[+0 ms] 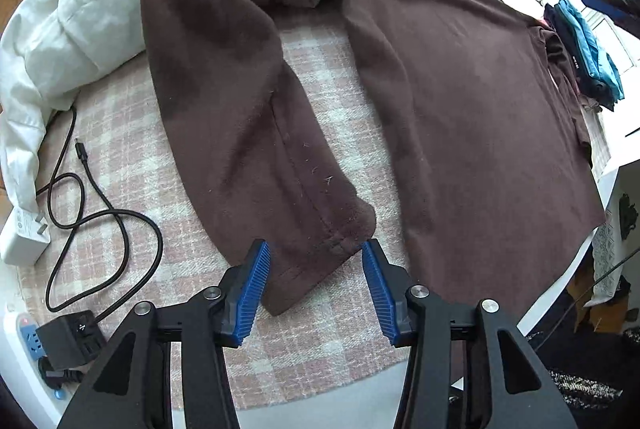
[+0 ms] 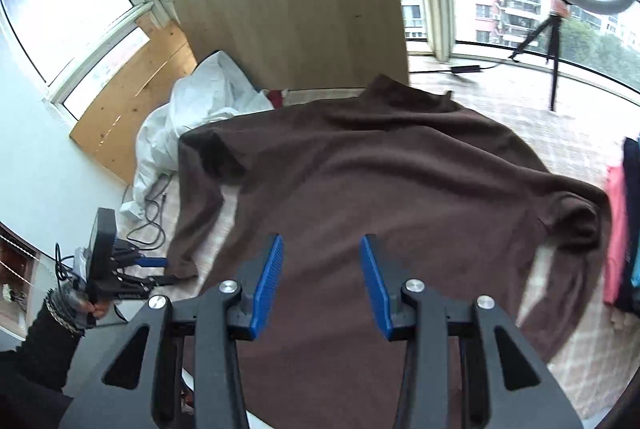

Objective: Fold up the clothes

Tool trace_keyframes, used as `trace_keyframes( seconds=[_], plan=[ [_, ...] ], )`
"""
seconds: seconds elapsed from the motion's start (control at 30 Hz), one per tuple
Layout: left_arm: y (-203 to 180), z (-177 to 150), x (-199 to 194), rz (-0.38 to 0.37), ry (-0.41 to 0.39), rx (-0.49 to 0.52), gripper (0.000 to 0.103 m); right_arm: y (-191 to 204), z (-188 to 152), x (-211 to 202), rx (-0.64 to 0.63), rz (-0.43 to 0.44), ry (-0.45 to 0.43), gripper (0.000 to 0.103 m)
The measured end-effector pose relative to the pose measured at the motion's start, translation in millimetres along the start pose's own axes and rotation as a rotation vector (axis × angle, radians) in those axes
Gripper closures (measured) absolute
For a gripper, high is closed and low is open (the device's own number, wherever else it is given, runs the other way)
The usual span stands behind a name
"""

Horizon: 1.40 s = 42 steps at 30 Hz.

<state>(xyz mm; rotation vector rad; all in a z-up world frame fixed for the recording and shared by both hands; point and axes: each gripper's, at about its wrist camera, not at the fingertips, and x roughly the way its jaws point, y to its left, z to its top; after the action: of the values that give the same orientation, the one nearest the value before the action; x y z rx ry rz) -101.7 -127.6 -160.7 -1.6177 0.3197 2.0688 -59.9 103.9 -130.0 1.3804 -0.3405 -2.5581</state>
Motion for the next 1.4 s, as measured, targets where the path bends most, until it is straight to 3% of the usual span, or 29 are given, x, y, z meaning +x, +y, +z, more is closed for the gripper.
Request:
trace_keyframes(
  seconds=[0.1,0.13,0.17,0.2,0.3,0.4,0.6,0.63,0.73,0.77,0.83,0.87,0.97,1.1,1.3,1.4],
  plan=[
    [-6.0,3.8,9.9,0.053,-0.037,0.069,0.059,25.1,27.3,47.7,-0.043,0.019,0.056,0.063],
    [-3.2,5.7,12.6,0.046,-0.045,0.071,0.079,30.6,35.4,62.6,-0.046,0.022,0.074,0.063],
    [2.7,7.5,13.8,0.009,-0.046,0.059,0.092,34.1,42.9,76.8,-0.042,0.023,0.091,0.063],
    [10.2,8.6,12.9,-0.027,-0.046,0.040,0.098,36.8,50.2,90.8,-0.035,0.032,0.112,0.063],
    [27.2,4.3,-8.2,0.000,-0.095,0.034,0.098,44.9,66.5,123.9,-0.027,0.073,0.160,0.063],
    [39.8,-8.9,-42.1,0.050,-0.138,0.029,0.098,71.3,72.6,152.2,-0.118,0.103,0.197,0.063],
    [63.5,-23.7,-82.9,0.241,-0.148,0.022,0.098,138.0,71.4,220.0,-0.335,0.195,0.343,0.063],
    [68.4,-28.3,-90.7,0.271,-0.144,0.017,0.098,142.9,70.5,234.4,-0.357,0.180,0.371,0.063],
    [77.3,-48.2,-111.6,0.361,-0.124,-0.002,0.098,136.1,71.7,262.0,-0.426,-0.047,0.394,0.064],
    [80.1,-57.1,-112.9,0.370,-0.106,-0.018,0.097,126.2,74.2,261.2,-0.409,-0.050,0.403,0.064],
    [82.1,-79.3,-106.4,0.392,-0.044,-0.047,0.085,107.5,78.7,253.2,-0.368,0.009,0.423,0.064],
    [82.1,-90.4,-100.9,0.404,-0.009,-0.061,0.083,101.2,79.7,247.9,-0.358,0.046,0.434,0.064],
    [79.7,-118.0,-88.0,0.345,0.038,-0.144,0.083,97.9,78.7,230.9,-0.377,0.090,0.426,0.063],
    [76.2,-133.2,-77.3,0.291,0.009,-0.242,0.083,120.0,68.4,209.7,-0.435,0.166,0.385,0.063],
    [78.9,-125.2,-49.9,0.139,-0.066,-0.391,0.079,194.1,18.4,207.4,-0.711,0.340,0.363,0.063],
    [81.5,-116.7,-31.0,0.208,-0.061,-0.386,0.078,234.2,-14.9,218.1,-0.855,0.410,0.381,0.063]
  ],
)
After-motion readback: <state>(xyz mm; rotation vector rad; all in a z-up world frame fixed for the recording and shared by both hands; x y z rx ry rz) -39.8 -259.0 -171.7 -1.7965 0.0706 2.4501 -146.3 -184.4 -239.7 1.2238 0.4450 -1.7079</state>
